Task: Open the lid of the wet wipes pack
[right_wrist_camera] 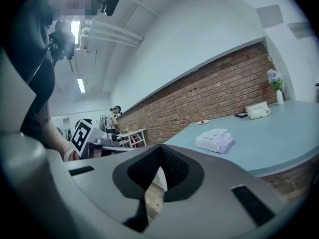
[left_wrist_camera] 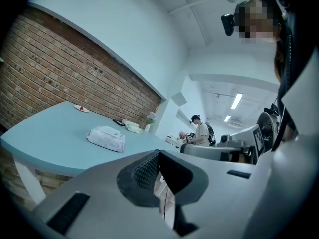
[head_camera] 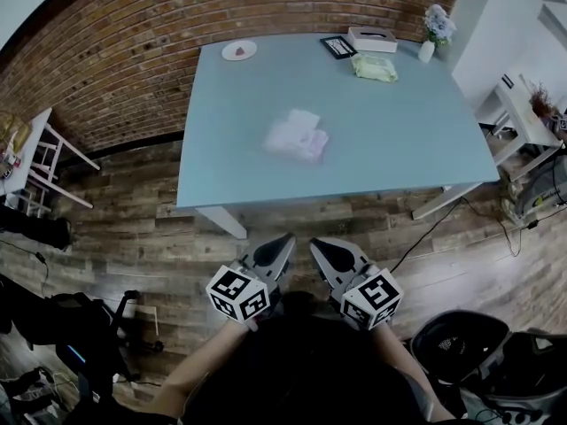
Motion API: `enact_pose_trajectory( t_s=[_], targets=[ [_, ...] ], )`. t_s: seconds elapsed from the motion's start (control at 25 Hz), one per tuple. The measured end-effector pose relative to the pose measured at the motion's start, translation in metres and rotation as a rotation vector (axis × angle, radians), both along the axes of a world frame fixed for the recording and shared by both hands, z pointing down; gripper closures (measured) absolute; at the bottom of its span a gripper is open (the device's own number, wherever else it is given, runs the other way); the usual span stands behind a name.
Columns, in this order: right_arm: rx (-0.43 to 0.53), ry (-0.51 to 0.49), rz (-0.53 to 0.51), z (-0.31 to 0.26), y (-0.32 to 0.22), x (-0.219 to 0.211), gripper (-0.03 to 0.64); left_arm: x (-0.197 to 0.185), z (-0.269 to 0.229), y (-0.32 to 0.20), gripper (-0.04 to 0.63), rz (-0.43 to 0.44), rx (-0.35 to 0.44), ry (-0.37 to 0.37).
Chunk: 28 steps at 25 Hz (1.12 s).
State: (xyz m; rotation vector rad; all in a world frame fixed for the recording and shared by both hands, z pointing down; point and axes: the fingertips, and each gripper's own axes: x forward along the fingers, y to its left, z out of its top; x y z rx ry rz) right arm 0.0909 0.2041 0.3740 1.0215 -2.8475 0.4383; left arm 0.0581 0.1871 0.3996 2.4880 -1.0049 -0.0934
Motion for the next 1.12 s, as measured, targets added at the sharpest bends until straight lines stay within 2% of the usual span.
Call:
enact_pose_trajectory(
  t_s=[0.24,0.6,0.76,1.12],
  targets=[
    [-0.005,-0.007,-0.009,0.002,0.005,-0.008,0.598,-0.009,0.004,0.007,0.584,-0.015,-0.018,-0.001],
    [-0.107,-0.016,-0.023,0.013,0.018,-0.017,0.598,-0.024,0.014,0.022,0.584,-0.053,-0.08,-0.006],
    [-0.116,-0.041,-0.016,0.019,0.023,-0.022,0.598,-0.034,0.021,0.028,0.584,-0.07,-0.104,-0.007],
    [-0.162,-0.013,-0.004,0.038,0.024,-0.022,0.598,-0.038,0.037,0.032,0.584,-0.068,-0.158,0.02]
  ],
)
